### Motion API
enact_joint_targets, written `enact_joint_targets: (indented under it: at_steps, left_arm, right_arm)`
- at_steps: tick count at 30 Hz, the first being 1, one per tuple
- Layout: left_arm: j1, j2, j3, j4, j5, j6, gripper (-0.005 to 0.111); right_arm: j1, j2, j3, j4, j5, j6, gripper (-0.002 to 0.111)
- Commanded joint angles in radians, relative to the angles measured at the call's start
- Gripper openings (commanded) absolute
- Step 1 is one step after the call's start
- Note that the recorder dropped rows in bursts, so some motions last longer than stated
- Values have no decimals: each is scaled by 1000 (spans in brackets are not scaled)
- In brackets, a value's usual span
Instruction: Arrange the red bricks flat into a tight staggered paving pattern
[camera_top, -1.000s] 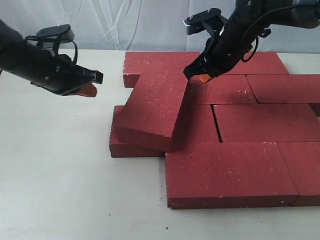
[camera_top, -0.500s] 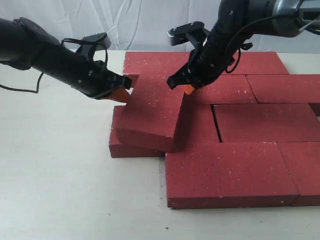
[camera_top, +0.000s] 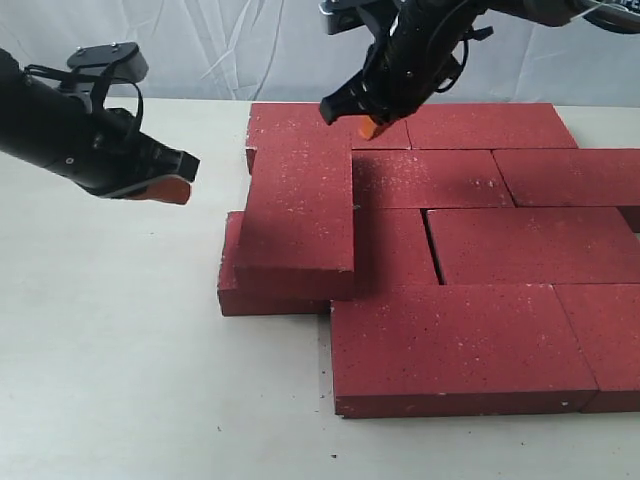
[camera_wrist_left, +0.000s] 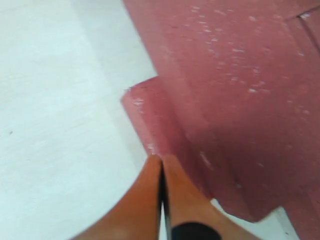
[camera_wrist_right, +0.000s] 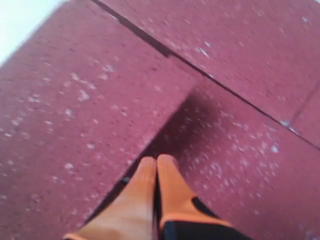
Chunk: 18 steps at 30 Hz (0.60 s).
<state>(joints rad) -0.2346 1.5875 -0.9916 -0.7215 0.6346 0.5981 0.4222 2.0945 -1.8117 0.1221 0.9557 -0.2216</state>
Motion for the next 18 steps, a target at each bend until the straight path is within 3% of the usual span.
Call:
enact_joint_targets:
  at_steps: [1, 8, 18]
  left_arm:
    - [8, 73, -14, 13, -73, -38, 0]
    - [-19, 234, -130, -9, -59, -38, 0]
    - [-28, 284, -138, -76, -37, 31, 0]
  right_arm:
    - [-3, 7, -7, -94, 109, 117, -1]
    - [-1, 30, -7, 4, 146, 76, -1]
    - [-3, 101, -7, -19, 18, 66, -1]
